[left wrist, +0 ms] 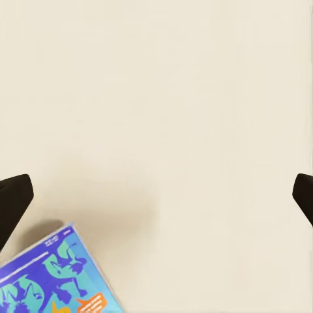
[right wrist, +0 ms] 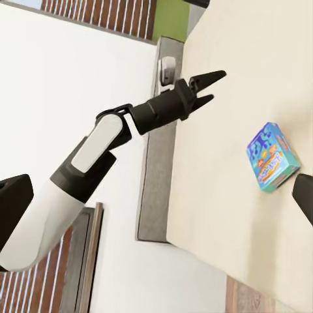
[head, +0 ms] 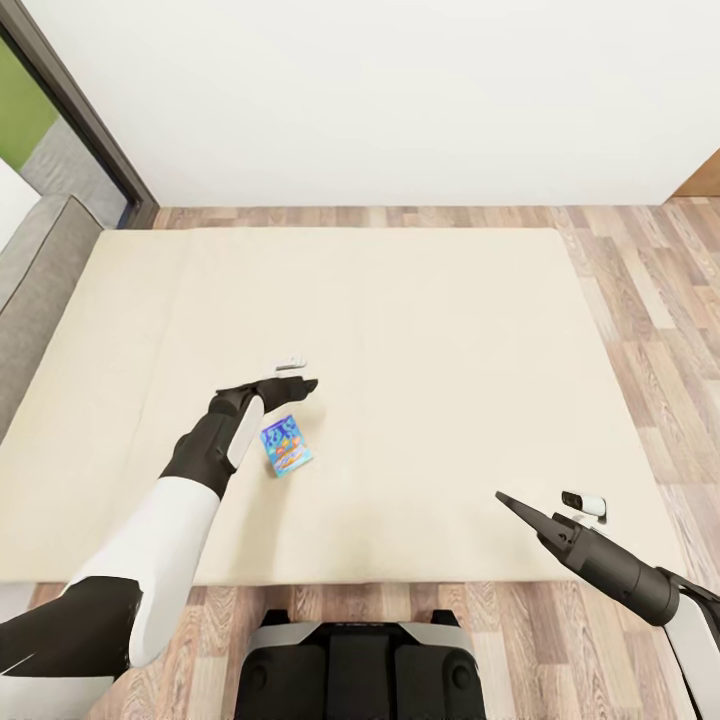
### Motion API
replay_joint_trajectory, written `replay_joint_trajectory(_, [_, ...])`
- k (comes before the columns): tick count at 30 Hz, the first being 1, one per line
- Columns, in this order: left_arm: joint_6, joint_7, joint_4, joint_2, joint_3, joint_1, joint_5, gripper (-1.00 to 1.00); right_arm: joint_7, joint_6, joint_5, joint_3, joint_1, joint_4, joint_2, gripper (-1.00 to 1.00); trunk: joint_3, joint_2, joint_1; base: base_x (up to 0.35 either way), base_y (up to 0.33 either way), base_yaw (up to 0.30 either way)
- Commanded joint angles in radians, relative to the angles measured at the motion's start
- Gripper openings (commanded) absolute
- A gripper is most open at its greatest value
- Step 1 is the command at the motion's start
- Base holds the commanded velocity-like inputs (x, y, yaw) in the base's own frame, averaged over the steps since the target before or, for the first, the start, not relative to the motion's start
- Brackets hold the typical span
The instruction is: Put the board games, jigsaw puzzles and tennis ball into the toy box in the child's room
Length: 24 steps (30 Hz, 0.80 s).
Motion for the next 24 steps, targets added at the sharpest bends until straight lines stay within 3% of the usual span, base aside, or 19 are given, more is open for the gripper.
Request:
replay_joint_trajectory(1, [0.006, 0.001, -0.005, 0.000, 0.000, -0.001, 0.006, 1.00, 0.000, 0.006, -0.004, 0.000, 0.000, 0.000, 0.000, 1.00, -0.003, -0.002, 0.000, 0.000, 0.000, 0.000])
replay_joint_trajectory(24, [0.003, 0.002, -0.022, -0.004, -0.001, -0.002, 0.004, 1.00, 0.000, 0.006, -0.004, -0.001, 0.000, 0.000, 0.000, 1.00, -0.040, -0.002, 0.000, 0.000, 0.000, 0.000])
